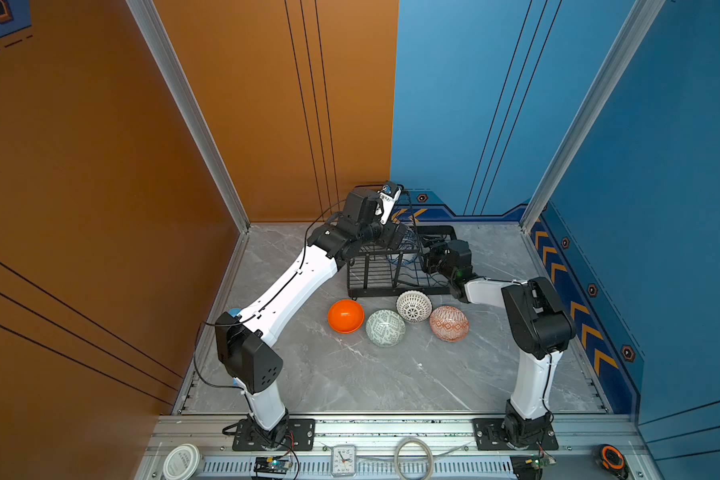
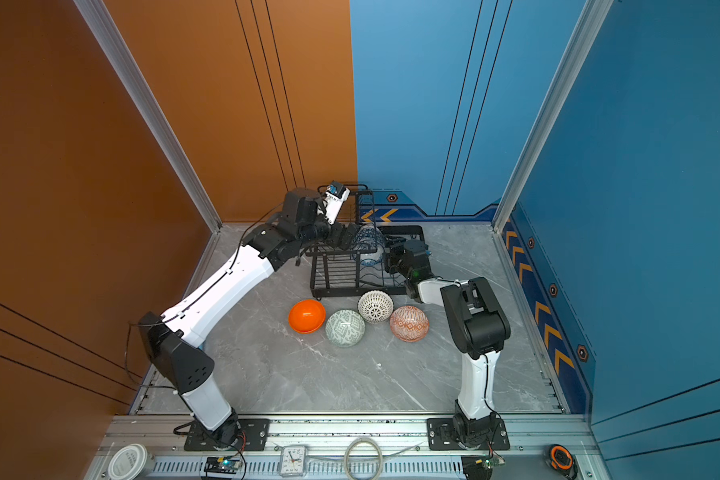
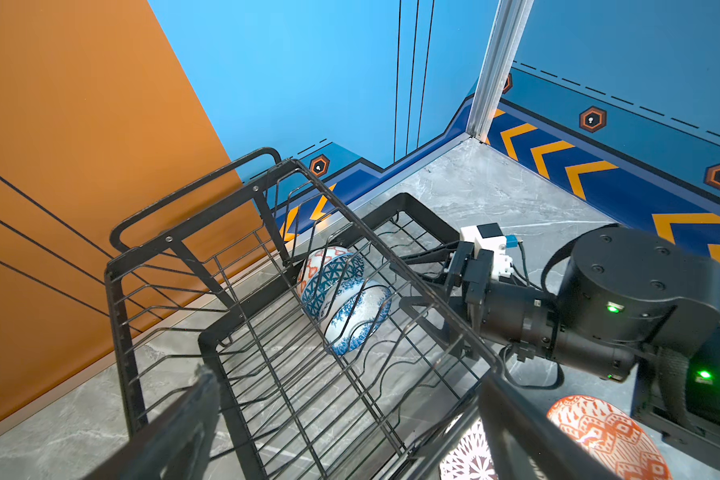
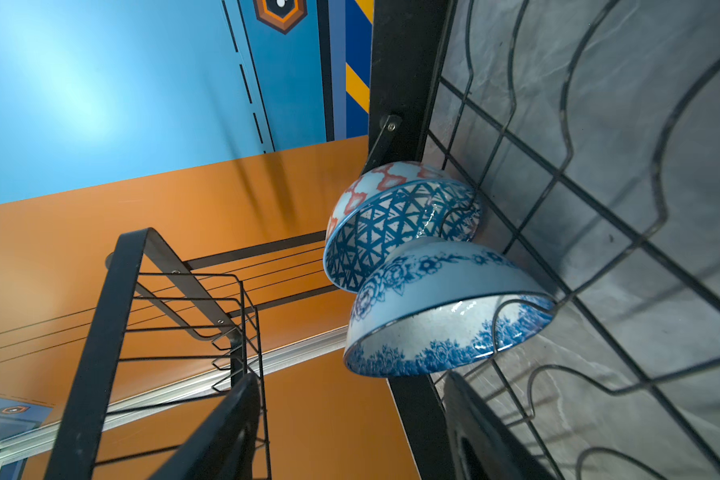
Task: Load the bowls into the dish rack
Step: 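Withdraw the right gripper from the rack while the left gripper moves toward the orange bowl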
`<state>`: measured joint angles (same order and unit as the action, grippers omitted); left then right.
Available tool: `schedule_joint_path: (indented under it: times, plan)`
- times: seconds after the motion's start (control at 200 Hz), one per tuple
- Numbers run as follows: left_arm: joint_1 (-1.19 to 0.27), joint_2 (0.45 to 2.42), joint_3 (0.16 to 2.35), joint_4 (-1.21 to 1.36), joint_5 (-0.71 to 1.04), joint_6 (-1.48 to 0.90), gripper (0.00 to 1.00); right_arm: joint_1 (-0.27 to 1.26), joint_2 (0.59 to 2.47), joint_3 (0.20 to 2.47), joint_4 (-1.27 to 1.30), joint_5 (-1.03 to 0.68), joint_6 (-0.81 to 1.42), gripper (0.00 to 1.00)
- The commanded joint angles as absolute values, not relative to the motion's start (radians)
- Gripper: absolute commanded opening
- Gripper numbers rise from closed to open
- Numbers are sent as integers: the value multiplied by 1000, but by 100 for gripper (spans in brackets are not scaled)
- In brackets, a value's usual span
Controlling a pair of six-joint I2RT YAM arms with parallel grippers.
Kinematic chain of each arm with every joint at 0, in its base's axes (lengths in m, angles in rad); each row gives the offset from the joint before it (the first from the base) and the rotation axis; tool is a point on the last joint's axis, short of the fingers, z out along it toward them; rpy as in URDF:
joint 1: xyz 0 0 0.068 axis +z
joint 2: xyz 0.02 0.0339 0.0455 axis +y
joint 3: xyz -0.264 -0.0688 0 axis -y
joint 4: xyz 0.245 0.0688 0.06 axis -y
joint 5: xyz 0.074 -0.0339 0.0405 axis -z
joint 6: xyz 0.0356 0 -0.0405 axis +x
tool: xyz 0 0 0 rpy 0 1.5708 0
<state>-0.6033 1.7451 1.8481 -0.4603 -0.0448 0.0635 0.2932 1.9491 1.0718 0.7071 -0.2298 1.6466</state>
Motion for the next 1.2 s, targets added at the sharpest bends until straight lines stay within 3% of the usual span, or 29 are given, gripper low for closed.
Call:
schedule_joint_path:
  times: [0.0,0.12,0.2,0.556,0.906,1.196]
  plan:
    - [-607,1722,1872,-436,-67,65,98,282,1888,1043,701,-255,1608,79]
    - [-609,1708,1857,-427,-78,55,98,269,1855,1018,693,-265,1594,88]
    - [-608,1696,1842,-425,-99,46,98,258,1830,1004,684,-278,1586,100]
    - [-584,1592,1754,-426,-224,-9,98,193,1704,979,555,-350,1476,100]
    - [-494,1418,1537,-435,-304,-294,98,157,1578,1054,249,-412,1227,100]
    - [-426,1347,1465,-626,-323,-473,98,152,1464,1127,-24,-396,1028,100]
